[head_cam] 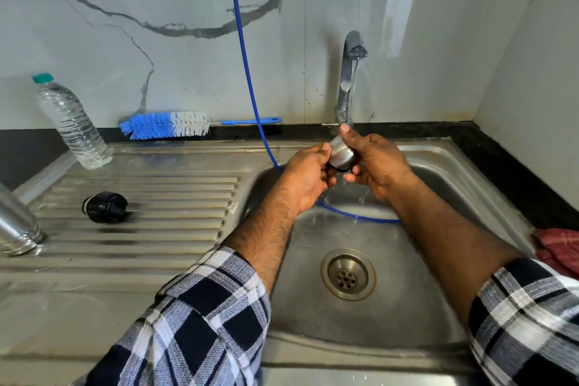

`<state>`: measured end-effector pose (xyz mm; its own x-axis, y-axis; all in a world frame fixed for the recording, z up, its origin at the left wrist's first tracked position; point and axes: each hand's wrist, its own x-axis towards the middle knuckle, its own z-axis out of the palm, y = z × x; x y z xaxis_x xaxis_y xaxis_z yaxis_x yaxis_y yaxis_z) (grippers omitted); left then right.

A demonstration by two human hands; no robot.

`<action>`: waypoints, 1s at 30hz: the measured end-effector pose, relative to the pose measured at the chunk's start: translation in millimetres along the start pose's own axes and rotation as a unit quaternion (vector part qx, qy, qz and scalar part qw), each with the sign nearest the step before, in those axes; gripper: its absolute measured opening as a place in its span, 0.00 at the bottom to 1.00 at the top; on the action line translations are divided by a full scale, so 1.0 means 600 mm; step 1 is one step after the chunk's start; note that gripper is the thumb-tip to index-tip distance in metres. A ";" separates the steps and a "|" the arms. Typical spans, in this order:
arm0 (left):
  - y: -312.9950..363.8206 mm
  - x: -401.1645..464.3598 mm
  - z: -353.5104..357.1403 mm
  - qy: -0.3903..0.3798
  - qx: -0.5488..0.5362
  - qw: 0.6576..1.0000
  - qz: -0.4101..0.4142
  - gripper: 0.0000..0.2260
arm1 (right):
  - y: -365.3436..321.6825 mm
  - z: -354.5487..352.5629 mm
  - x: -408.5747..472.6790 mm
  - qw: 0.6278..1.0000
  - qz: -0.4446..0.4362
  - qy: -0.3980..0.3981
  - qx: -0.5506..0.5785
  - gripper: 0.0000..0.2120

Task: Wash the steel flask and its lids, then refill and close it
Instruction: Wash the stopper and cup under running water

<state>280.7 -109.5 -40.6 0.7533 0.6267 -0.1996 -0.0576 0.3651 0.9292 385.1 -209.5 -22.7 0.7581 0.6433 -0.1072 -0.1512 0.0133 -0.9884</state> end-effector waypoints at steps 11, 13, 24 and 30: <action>0.001 0.003 -0.009 0.042 -0.044 0.998 -0.025 0.11 | -0.007 0.004 -0.007 0.998 0.031 -0.049 0.033 0.21; 0.001 0.001 -0.006 0.019 -0.014 1.000 -0.015 0.11 | -0.008 0.007 -0.010 1.000 0.012 -0.006 -0.003 0.25; -0.007 0.011 -0.008 0.117 0.001 0.993 0.007 0.08 | -0.015 0.005 -0.007 0.997 0.036 -0.046 0.046 0.10; 0.004 -0.002 0.007 0.016 -0.020 1.000 0.011 0.13 | 0.005 -0.002 0.012 0.953 -0.178 0.032 -0.242 0.11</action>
<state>282.4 -112.3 -36.9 0.7309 0.6557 -0.1895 -0.1007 0.3782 0.9202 390.6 -205.7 -26.8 0.7466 0.6151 0.2534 0.4215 -0.1428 -0.8955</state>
